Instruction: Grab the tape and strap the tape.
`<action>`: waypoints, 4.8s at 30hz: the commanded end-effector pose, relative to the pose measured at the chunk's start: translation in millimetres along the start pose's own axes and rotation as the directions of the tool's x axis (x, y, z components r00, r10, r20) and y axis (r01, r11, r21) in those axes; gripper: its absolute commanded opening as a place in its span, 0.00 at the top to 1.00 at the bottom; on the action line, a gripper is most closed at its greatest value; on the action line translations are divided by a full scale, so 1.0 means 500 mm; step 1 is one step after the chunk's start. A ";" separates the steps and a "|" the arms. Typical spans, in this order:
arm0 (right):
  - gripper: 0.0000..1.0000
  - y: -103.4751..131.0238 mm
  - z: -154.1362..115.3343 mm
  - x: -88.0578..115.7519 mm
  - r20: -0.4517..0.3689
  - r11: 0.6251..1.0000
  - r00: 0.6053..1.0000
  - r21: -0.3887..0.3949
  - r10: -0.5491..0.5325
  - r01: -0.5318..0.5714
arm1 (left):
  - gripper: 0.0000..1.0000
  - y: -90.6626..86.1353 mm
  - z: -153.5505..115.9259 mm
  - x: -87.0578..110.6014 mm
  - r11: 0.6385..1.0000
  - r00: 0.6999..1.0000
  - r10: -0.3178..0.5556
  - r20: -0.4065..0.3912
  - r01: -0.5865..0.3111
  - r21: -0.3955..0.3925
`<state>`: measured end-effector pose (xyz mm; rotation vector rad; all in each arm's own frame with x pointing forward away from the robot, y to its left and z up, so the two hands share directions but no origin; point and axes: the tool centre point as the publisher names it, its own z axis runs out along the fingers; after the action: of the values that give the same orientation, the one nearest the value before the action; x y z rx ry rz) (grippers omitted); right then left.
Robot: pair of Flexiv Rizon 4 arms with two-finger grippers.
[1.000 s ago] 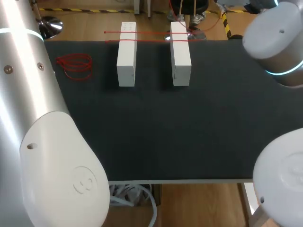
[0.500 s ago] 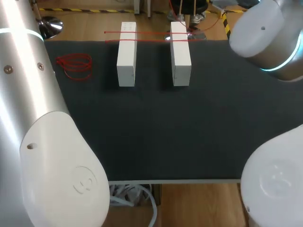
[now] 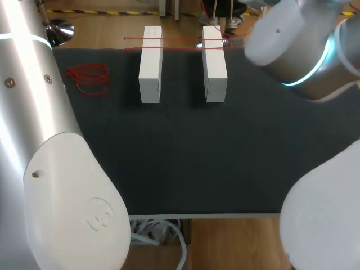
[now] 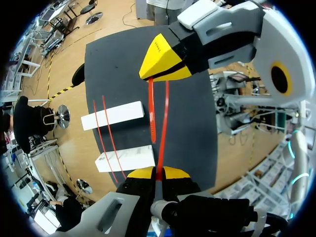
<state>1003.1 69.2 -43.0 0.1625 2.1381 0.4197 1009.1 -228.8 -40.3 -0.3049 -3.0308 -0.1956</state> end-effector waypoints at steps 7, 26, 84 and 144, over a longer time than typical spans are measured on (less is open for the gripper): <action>1.00 0.020 -0.005 -0.009 0.003 0.940 0.997 0.334 -0.072 0.067 | 1.00 -0.004 -0.004 -0.003 1.000 1.000 -0.001 -0.006 0.001 -0.006; 1.00 0.066 0.008 0.020 -0.051 0.953 0.978 0.219 -0.202 0.208 | 1.00 -0.004 -0.004 -0.003 1.000 1.000 -0.001 -0.006 0.001 -0.006; 1.00 0.073 -0.005 0.004 0.058 0.933 0.936 0.126 -0.347 0.338 | 1.00 -0.004 -0.004 -0.003 1.000 1.000 -0.001 -0.006 0.001 -0.006; 1.00 0.115 0.022 -0.001 0.115 0.918 0.914 0.128 -0.389 0.374 | 1.00 -0.004 -0.004 -0.003 1.000 1.000 -0.001 -0.006 0.001 -0.006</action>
<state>1010.8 123.3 -31.0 -0.1606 1.9827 0.0688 1009.2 -228.6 -40.3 -0.3046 -3.0306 -0.1962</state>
